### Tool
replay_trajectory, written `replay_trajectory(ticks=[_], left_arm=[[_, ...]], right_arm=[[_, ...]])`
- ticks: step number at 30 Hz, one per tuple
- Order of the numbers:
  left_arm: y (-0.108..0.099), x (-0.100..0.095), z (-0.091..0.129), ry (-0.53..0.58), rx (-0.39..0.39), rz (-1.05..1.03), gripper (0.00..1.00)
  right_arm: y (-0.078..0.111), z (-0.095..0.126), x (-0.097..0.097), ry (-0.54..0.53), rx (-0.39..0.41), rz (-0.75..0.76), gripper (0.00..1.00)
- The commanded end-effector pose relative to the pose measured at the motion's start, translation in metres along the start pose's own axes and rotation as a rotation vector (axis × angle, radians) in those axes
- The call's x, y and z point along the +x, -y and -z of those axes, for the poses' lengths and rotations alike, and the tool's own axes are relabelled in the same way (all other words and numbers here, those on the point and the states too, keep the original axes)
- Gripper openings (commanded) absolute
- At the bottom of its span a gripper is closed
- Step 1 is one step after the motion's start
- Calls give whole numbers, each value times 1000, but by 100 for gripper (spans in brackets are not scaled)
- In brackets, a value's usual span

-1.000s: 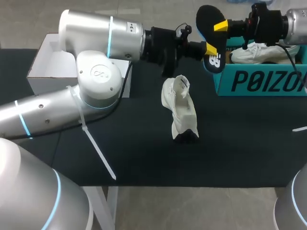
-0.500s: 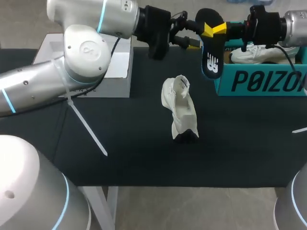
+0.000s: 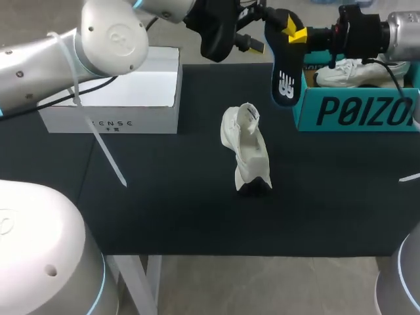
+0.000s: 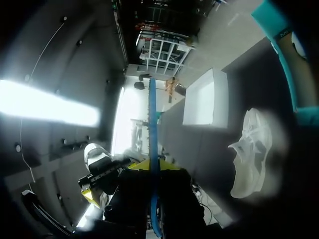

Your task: Take the shoe out of the shoebox, open the shoe tongue, remove and reinsert the insole, then place the shoe into the shoebox

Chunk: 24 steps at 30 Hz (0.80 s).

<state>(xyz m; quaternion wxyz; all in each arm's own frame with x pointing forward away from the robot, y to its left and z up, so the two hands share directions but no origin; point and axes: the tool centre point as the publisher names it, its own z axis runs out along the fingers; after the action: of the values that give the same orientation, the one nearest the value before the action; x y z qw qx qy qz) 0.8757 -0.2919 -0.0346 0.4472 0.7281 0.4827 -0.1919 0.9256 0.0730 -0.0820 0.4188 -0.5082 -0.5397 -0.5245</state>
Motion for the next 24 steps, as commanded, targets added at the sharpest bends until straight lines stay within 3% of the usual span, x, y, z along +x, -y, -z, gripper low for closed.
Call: replay_trajectory(ticks=[1, 11, 24], left_arm=[[0, -1, -1, -24, 1, 0, 100], [0, -1, -1, -24, 1, 0, 100], [0, -1, -1, -24, 1, 0, 100]], right_arm=[[-16, -9, -1, 23, 42, -13, 0], [-28, -18, -13, 38, 102, -49, 0], [-20, -27, -42, -2, 133, -51, 0]])
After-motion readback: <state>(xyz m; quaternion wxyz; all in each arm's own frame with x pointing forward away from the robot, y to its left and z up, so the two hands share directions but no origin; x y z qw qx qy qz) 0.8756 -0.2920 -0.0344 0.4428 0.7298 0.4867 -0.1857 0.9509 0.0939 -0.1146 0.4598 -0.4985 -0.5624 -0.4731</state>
